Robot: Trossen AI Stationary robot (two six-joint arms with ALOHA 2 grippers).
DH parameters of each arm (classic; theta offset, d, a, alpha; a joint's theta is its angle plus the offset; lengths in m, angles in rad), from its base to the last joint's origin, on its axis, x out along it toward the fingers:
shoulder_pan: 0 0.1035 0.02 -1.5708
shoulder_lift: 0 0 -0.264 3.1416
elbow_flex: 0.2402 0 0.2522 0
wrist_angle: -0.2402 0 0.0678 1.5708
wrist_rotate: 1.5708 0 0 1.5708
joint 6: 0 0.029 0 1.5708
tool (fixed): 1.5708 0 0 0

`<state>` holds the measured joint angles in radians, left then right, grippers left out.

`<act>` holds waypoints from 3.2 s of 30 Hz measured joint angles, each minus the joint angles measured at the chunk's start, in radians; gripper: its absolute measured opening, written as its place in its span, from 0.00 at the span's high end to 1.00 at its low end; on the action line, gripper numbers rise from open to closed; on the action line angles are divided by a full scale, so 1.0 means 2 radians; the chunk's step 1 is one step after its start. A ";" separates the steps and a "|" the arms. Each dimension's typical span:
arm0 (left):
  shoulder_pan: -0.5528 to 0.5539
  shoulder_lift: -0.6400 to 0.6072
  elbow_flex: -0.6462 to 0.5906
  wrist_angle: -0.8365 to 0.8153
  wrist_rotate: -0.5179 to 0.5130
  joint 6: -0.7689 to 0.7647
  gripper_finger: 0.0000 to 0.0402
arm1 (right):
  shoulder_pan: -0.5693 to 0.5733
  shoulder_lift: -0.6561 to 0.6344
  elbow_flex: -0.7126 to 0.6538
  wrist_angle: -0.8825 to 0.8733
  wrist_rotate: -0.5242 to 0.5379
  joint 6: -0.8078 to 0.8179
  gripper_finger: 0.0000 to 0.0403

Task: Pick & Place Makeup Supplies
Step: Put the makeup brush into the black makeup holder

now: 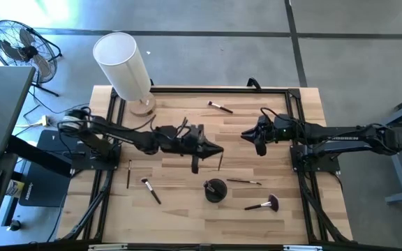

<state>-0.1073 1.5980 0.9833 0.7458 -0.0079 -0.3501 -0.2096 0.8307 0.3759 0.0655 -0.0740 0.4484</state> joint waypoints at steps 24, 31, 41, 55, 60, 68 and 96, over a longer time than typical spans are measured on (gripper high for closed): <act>-0.101 0.111 -0.001 -0.002 -0.075 -0.035 0.99 | 0.000 0.000 0.000 -0.003 -0.045 0.024 0.82; -0.100 0.109 0.000 -0.030 -0.076 -0.033 0.87 | 0.000 0.000 -0.001 -0.019 -0.052 0.034 0.82; -0.090 0.077 -0.001 -0.056 -0.040 -0.057 0.73 | 0.000 0.000 -0.001 -0.019 -0.045 0.034 0.82; -0.017 -0.135 0.000 -0.483 -0.085 -0.154 0.95 | 0.000 0.000 -0.001 -0.019 0.030 0.034 0.82; -0.025 -0.160 0.000 -0.639 -0.136 -0.246 0.99 | 0.000 0.000 -0.001 -0.019 0.060 0.034 0.82; -0.039 -0.173 -0.071 -0.650 -0.091 -0.286 1.00 | 0.000 0.000 -0.001 -0.016 0.068 0.035 0.82; -0.035 -0.528 -0.223 -0.575 -0.145 0.016 1.00 | 0.013 0.263 0.274 -0.476 0.300 0.500 0.97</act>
<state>-0.1768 0.5420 0.5381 -0.4051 -0.2985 -0.3181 -0.1839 1.3561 0.9242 -0.8862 0.5265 1.4489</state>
